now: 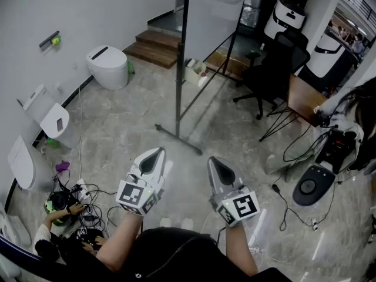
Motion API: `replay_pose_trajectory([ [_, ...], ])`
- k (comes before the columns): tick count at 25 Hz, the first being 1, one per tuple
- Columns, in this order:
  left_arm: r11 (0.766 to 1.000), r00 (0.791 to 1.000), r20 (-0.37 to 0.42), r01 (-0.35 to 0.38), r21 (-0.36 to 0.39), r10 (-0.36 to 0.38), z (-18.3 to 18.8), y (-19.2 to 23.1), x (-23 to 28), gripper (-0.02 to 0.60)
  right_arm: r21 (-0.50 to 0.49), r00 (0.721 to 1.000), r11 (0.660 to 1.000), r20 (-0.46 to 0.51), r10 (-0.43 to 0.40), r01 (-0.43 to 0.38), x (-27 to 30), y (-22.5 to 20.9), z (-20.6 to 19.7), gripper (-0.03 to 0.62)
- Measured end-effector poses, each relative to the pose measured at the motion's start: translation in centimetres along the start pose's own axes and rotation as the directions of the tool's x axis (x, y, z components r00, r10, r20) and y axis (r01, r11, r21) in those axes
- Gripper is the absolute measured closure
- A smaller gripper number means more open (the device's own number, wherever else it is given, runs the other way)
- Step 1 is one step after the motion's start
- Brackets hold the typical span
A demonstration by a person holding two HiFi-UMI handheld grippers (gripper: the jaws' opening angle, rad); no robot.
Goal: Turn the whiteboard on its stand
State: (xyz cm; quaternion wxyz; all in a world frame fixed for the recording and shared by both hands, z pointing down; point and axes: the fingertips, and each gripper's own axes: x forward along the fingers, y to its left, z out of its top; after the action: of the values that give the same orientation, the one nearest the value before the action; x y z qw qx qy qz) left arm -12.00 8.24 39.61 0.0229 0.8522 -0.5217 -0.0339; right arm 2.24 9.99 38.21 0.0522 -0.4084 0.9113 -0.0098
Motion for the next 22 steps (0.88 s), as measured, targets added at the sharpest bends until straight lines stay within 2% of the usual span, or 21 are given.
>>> replay_pose_trajectory([
  [4,1.000,1.000,-0.003,0.024,0.007,-0.024,-0.7,-0.4,0.1,0.578,0.002,1.000,1.000,-0.004,-0.005,0.005,-0.2,0.0,-0.1,0.586],
  [15,1.000,0.999,-0.027,0.019,0.012,-0.018,-1.1,-0.4,0.8,0.578,0.032,0.999,0.999,-0.005,0.034,-0.033,0.2,0.0,-0.7,0.586],
  [22,1.000,1.000,-0.030,0.009,0.012,-0.009,-1.4,-1.1,2.2,0.578,0.046,0.999,0.998,0.001,0.039,-0.039,-0.5,-1.9,-0.9,0.586],
])
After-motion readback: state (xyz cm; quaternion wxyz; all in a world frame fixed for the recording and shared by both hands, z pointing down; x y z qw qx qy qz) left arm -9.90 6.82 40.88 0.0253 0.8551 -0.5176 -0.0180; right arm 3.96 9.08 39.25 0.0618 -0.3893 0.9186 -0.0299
